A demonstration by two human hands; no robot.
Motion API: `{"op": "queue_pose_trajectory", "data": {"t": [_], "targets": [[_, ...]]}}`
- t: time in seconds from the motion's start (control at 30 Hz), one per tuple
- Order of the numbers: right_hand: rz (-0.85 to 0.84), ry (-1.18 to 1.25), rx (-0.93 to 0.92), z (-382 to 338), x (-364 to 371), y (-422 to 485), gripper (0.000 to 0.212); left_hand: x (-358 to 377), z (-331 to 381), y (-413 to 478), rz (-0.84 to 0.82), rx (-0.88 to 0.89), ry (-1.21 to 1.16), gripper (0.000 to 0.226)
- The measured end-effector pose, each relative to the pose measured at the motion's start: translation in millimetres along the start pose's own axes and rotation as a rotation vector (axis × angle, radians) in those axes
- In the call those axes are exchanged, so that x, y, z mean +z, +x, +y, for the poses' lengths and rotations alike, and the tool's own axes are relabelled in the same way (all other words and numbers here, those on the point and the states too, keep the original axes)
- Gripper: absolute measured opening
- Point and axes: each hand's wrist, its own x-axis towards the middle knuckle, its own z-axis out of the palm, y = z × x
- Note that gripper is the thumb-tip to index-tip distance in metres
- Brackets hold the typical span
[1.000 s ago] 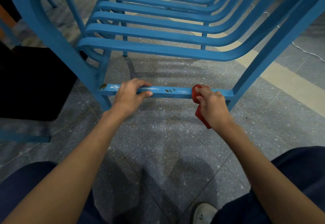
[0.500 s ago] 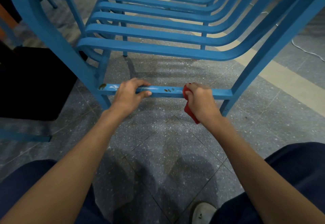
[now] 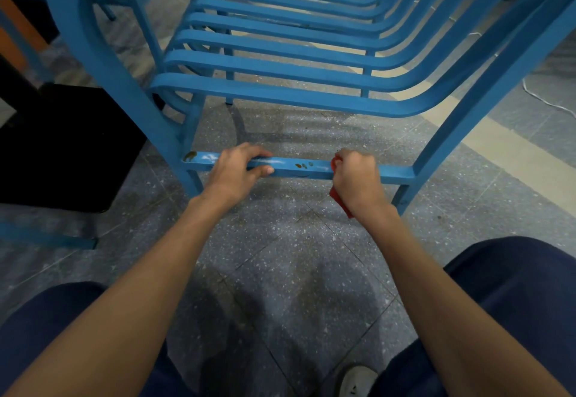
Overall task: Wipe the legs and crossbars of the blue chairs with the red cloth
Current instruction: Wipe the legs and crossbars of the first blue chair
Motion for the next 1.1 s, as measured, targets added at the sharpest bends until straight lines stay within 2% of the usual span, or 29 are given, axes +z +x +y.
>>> {"op": "queue_pose_trajectory", "data": {"t": [0.13, 0.2, 0.3, 0.47, 0.53, 0.7, 0.87, 1.0, 1.1], "targets": [[-0.024, 0.058, -0.235, 8, -1, -17, 0.027, 2, -2, 0, 0.007, 0.005, -0.01, 0.029], [-0.025, 0.086, -0.262, 19, -8, -19, 0.028, 3, -3, 1, 0.01, 0.015, -0.017, 0.029], [-0.006, 0.094, -0.155, 29, -13, -8, 0.026, 3, -5, 1, 0.016, 0.032, -0.025, 0.029], [-0.003, 0.046, -0.01, 2, -1, 7, 0.022, 3, -9, 1, 0.021, 0.05, -0.033, 0.029], [-0.009, 0.052, -0.049, -8, 8, 4, 0.022, 3, -10, 2, 0.026, 0.05, -0.036, 0.03], [-0.043, 0.081, -0.28, -7, 10, -14, 0.026, 7, -9, 1, 0.046, 0.041, -0.041, 0.03], [-0.076, 0.098, -0.138, 16, -6, -5, 0.027, 7, -10, 0, 0.043, 0.034, -0.043, 0.029], [-0.063, 0.057, 0.0, -4, 0, 13, 0.026, 5, -11, -1, 0.038, 0.043, -0.034, 0.03], [-0.071, 0.077, -0.054, -26, 11, 5, 0.024, -2, -5, 1, -0.034, 0.044, 0.034, 0.033]]}}
